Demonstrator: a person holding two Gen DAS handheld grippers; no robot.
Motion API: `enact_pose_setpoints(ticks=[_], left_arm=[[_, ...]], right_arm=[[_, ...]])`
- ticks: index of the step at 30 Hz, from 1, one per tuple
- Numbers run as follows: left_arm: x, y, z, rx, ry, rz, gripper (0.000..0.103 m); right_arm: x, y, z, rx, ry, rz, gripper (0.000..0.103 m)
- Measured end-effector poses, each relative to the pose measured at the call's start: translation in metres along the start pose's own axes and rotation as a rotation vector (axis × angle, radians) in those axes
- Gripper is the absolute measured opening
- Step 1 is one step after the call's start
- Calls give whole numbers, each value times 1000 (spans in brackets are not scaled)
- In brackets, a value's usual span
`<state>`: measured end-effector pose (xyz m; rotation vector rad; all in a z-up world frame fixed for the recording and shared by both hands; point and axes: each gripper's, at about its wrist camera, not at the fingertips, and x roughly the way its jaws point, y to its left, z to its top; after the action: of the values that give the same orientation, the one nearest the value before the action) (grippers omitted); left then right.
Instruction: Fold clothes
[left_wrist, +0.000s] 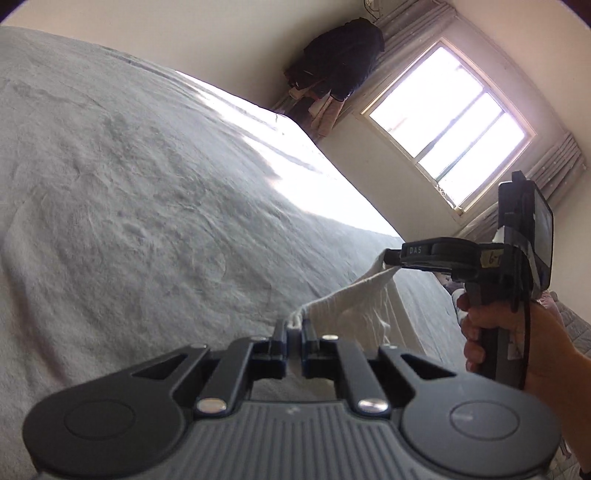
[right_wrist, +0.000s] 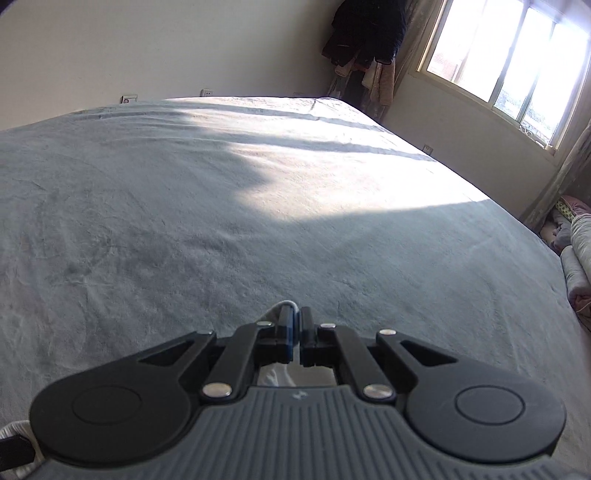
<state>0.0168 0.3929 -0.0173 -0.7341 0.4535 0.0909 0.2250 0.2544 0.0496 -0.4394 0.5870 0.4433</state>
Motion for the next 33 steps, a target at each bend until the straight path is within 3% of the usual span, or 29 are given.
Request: enact_pose_setpoints(ticks=[10, 12, 14, 15, 18, 19, 20, 26, 33], left_arm=[[11, 12, -3, -39, 40, 69, 7], [12, 12, -4, -33, 46, 83, 7], [12, 11, -5, -30, 52, 93, 8], [11, 10, -5, -29, 53, 96, 8], [9, 7, -3, -23, 44, 120, 20], [8, 6, -3, -19, 38, 133, 28], [7, 4, -3, -17, 33, 143, 35], [0, -4, -5, -28, 25, 145, 54], [-3, -22, -13, 16, 47, 113, 58]], right_arm=[[33, 10, -14, 88, 82, 25, 2], [38, 9, -19, 129, 106, 34, 4], [38, 6, -21, 165, 120, 42, 16], [37, 5, -22, 180, 124, 46, 16], [33, 1, -24, 225, 136, 56, 37], [30, 0, -24, 225, 128, 56, 50], [25, 0, -24, 216, 117, 52, 53], [1, -8, -31, 191, 106, 41, 55], [-32, -31, -50, 208, 142, 31, 61]])
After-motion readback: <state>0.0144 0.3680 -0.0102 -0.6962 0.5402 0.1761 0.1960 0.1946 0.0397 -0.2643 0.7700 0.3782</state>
